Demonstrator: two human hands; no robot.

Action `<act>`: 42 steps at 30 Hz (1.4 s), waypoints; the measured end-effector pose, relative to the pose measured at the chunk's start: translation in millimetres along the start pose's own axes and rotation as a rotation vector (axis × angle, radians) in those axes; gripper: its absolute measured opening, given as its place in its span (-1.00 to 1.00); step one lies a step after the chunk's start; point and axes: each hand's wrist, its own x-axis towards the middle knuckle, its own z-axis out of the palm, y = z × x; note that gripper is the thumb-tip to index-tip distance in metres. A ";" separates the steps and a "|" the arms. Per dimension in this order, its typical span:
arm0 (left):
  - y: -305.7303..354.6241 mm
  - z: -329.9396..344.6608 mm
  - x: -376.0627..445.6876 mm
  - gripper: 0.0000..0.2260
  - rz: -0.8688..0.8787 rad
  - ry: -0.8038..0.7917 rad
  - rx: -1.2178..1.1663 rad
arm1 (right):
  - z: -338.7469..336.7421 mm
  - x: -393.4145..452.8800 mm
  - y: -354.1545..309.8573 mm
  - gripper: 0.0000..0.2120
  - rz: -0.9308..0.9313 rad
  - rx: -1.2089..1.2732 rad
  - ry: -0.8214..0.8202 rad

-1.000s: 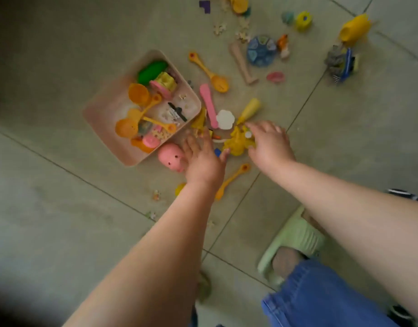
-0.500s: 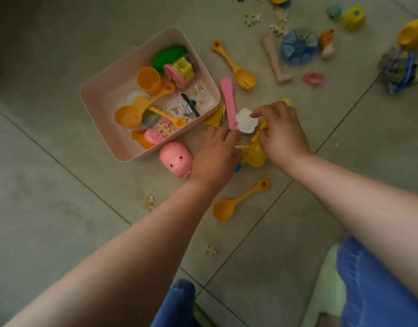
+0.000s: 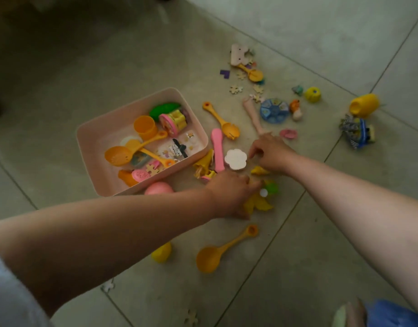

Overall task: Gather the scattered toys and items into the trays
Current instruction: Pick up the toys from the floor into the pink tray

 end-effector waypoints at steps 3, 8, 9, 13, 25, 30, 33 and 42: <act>11.6 0.4 -5.6 -0.28 -0.097 -0.048 0.008 | 3.9 -12.6 4.5 -0.65 0.045 -0.088 -0.049; -3.0 -11.2 -25.4 -0.18 -0.251 -0.013 -0.121 | 5.3 -19.1 -8.7 -0.86 0.185 -0.023 -0.040; -8.5 -12.9 -28.9 -0.16 -0.278 -0.010 -0.175 | 4.8 -18.3 -9.5 -0.88 0.196 -0.014 -0.029; -41.8 -20.8 -49.1 -0.14 -0.354 -0.015 -0.371 | -5.1 -15.4 -16.6 -0.74 0.186 -0.012 -0.089; -96.0 -27.7 -61.3 -0.29 -1.132 0.328 -0.950 | -3.3 -35.2 -25.3 -0.40 0.297 -0.421 -0.212; -108.4 -25.8 -67.8 -0.33 -1.274 0.339 -1.052 | 5.4 -30.4 -14.6 -0.58 0.381 -0.152 0.014; -116.5 -26.6 -75.5 -0.27 -1.344 0.339 -1.091 | -18.7 -15.7 -44.4 -0.43 0.294 0.160 0.240; -141.9 -26.4 -116.3 -0.34 -1.569 0.512 -1.129 | -44.2 4.8 -193.7 -0.65 0.070 1.003 -0.067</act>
